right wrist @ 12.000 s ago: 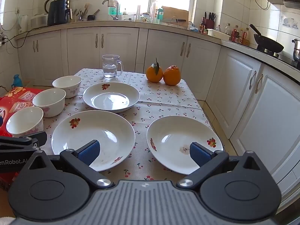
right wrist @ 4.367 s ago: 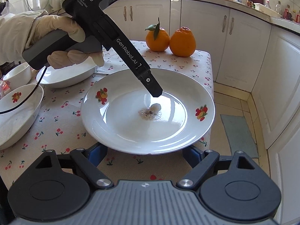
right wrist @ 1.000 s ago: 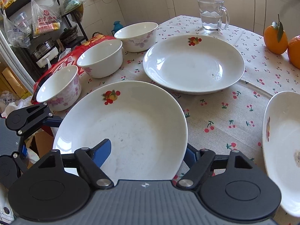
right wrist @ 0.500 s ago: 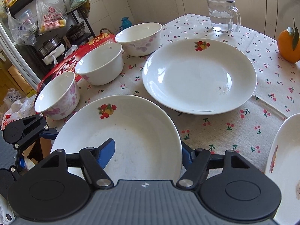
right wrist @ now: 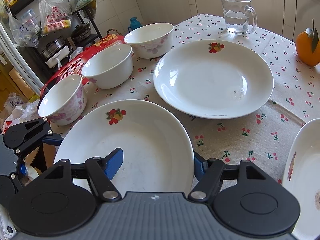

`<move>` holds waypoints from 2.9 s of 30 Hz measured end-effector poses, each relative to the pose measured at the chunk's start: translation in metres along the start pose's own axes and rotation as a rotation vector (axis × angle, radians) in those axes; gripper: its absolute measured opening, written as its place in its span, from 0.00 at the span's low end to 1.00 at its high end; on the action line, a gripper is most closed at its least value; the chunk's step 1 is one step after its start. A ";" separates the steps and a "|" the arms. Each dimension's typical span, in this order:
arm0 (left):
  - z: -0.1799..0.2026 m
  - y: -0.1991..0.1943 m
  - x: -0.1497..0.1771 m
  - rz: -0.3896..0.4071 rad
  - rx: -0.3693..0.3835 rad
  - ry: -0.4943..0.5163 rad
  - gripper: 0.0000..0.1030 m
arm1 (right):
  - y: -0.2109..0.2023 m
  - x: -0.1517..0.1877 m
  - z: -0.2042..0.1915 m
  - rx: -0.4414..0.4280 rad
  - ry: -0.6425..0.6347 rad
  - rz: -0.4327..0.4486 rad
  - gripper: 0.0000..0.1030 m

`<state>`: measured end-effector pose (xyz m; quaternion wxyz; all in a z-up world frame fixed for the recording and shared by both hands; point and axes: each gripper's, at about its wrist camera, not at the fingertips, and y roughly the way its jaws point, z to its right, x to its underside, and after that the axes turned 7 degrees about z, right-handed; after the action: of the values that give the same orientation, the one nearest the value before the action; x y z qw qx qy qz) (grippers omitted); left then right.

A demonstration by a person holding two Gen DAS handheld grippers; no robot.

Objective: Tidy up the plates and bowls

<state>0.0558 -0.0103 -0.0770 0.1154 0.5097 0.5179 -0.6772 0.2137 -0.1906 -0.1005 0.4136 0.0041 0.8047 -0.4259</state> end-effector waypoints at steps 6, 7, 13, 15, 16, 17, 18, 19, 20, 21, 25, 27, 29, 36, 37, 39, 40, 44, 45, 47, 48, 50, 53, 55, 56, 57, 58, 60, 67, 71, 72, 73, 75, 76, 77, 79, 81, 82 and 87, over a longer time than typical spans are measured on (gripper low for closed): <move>-0.001 0.000 -0.007 -0.007 0.015 0.016 0.91 | -0.007 0.001 -0.001 0.007 0.006 0.009 0.74; -0.001 -0.001 -0.008 -0.008 0.018 0.021 0.91 | -0.009 0.001 0.000 0.008 0.009 0.014 0.74; 0.000 0.000 -0.020 -0.009 0.044 0.041 0.91 | -0.026 0.003 0.001 0.021 0.015 0.045 0.74; 0.001 0.002 -0.026 -0.011 0.054 0.048 0.91 | -0.033 0.003 0.003 0.029 0.018 0.058 0.74; 0.002 0.003 -0.029 -0.011 0.061 0.053 0.91 | -0.037 0.003 0.004 0.033 0.020 0.063 0.74; 0.003 0.005 -0.031 -0.011 0.068 0.056 0.91 | -0.041 0.003 0.006 0.039 0.023 0.069 0.74; 0.004 0.007 -0.035 -0.011 0.076 0.060 0.91 | -0.044 0.003 0.008 0.045 0.024 0.072 0.74; 0.006 0.009 -0.038 -0.010 0.085 0.064 0.91 | -0.048 0.003 0.010 0.053 0.024 0.077 0.74; 0.007 0.012 -0.041 -0.010 0.093 0.067 0.91 | -0.052 0.004 0.011 0.060 0.026 0.080 0.74; 0.008 0.014 -0.045 -0.009 0.102 0.069 0.91 | -0.055 0.004 0.014 0.067 0.030 0.084 0.74; 0.014 0.027 -0.059 -0.011 0.135 0.088 0.91 | -0.070 0.006 0.027 0.098 0.047 0.097 0.74; 0.018 0.035 -0.066 -0.012 0.150 0.100 0.91 | -0.078 0.008 0.034 0.114 0.056 0.107 0.74; 0.022 0.044 -0.075 -0.015 0.166 0.110 0.91 | -0.086 0.009 0.042 0.130 0.063 0.116 0.74; 0.040 0.073 -0.099 -0.008 0.217 0.168 0.90 | -0.112 0.014 0.074 0.195 0.095 0.141 0.74; 0.043 0.077 -0.102 -0.008 0.225 0.176 0.90 | -0.115 0.015 0.078 0.204 0.099 0.143 0.74; 0.047 0.085 -0.106 -0.006 0.237 0.184 0.90 | -0.120 0.018 0.088 0.224 0.111 0.145 0.74; 0.049 0.090 -0.109 -0.006 0.245 0.189 0.90 | -0.122 0.019 0.092 0.232 0.118 0.147 0.74; 0.055 0.105 -0.117 -0.010 0.267 0.197 0.90 | -0.128 0.025 0.110 0.260 0.144 0.154 0.74; 0.057 0.109 -0.119 -0.011 0.271 0.197 0.90 | -0.130 0.026 0.114 0.266 0.151 0.156 0.74; 0.060 0.115 -0.121 -0.012 0.276 0.200 0.90 | -0.132 0.029 0.122 0.277 0.162 0.162 0.74; 0.062 0.118 -0.123 -0.011 0.277 0.202 0.90 | -0.133 0.030 0.126 0.281 0.168 0.164 0.74; 0.064 0.123 -0.125 -0.012 0.280 0.205 0.90 | -0.135 0.032 0.132 0.289 0.179 0.170 0.74; 0.066 0.131 -0.127 -0.014 0.286 0.206 0.90 | -0.137 0.034 0.140 0.299 0.187 0.173 0.74; 0.067 0.135 -0.128 -0.015 0.288 0.206 0.90 | -0.138 0.035 0.145 0.307 0.191 0.174 0.74; 0.068 0.137 -0.129 -0.016 0.289 0.205 0.90 | -0.138 0.036 0.147 0.308 0.194 0.175 0.74; 0.069 0.140 -0.130 -0.018 0.289 0.203 0.90 | -0.138 0.036 0.149 0.308 0.197 0.177 0.74; 0.070 0.140 -0.130 -0.020 0.289 0.203 0.90 | -0.138 0.037 0.151 0.309 0.200 0.178 0.74; 0.071 0.141 -0.131 -0.016 0.287 0.207 0.90 | -0.137 0.037 0.156 0.309 0.208 0.178 0.74; 0.072 0.148 -0.136 -0.019 0.285 0.209 0.90 | -0.134 0.039 0.167 0.315 0.224 0.178 0.74; 0.071 0.154 -0.138 -0.026 0.284 0.198 0.90 | -0.130 0.040 0.174 0.320 0.237 0.174 0.74; 0.070 0.156 -0.138 -0.029 0.284 0.194 0.90 | -0.130 0.041 0.175 0.322 0.239 0.172 0.74; 0.070 0.158 -0.139 -0.030 0.283 0.190 0.90 | -0.129 0.041 0.176 0.324 0.241 0.170 0.74; 0.069 0.160 -0.140 -0.030 0.283 0.188 0.90 | -0.127 0.043 0.179 0.328 0.247 0.165 0.74; 0.069 0.161 -0.140 -0.030 0.282 0.189 0.90 | -0.126 0.044 0.180 0.328 0.251 0.165 0.74; 0.069 0.162 -0.140 -0.030 0.281 0.190 0.90 | -0.126 0.045 0.181 0.329 0.254 0.164 0.74; 0.069 0.163 -0.140 -0.029 0.281 0.192 0.90 | -0.125 0.046 0.182 0.332 0.258 0.161 0.74; 0.069 0.164 -0.141 -0.029 0.281 0.192 0.90 | -0.126 0.049 0.182 0.335 0.262 0.159 0.74; 0.069 0.164 -0.141 -0.029 0.282 0.192 0.90 | -0.127 0.050 0.183 0.334 0.265 0.162 0.74; 0.069 0.164 -0.140 -0.029 0.282 0.189 0.90 | -0.134 0.053 0.179 0.340 0.267 0.167 0.74</move>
<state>0.1923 -0.1903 -0.0629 -0.0164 0.5748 0.4338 -0.6937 0.2495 -0.4178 -0.0973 0.3306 0.1967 0.7659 -0.5152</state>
